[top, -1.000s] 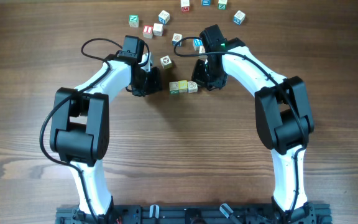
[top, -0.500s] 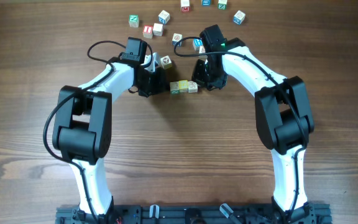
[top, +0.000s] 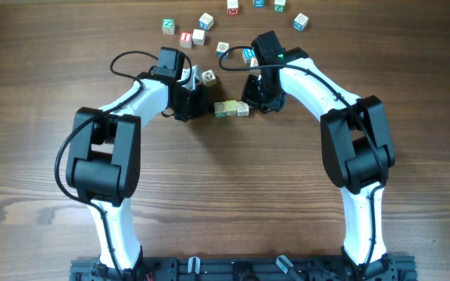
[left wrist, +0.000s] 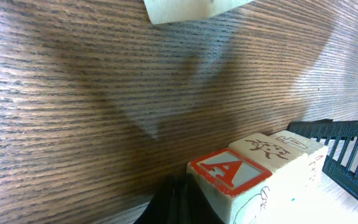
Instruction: Form a horizontal line
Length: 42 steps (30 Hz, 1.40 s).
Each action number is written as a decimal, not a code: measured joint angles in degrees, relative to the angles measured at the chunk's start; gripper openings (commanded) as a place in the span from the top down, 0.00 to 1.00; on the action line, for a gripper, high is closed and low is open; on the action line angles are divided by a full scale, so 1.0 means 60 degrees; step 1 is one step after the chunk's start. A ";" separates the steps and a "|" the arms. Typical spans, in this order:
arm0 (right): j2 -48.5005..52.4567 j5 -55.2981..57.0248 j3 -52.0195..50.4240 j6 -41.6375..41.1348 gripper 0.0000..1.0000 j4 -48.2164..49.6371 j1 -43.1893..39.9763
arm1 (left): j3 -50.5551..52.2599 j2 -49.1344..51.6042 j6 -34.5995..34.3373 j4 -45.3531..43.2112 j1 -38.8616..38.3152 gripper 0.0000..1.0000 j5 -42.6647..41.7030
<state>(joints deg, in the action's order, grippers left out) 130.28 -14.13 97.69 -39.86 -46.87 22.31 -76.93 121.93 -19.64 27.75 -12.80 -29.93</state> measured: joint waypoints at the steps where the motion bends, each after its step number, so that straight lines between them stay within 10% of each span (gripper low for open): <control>1: 0.0000 0.0000 0.0000 -0.0004 0.96 -0.0004 0.0000 | 0.0000 0.0000 0.0000 -0.0018 0.0000 0.96 0.0000; 42: -0.0036 0.0772 0.0040 0.0109 0.96 -0.0058 0.0066 | -0.0058 -0.0055 -0.0036 0.0091 -0.0182 0.96 0.0692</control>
<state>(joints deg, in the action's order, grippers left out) 130.06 -9.50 97.93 -39.20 -47.22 22.70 -77.28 121.60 -19.86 28.29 -13.89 -25.78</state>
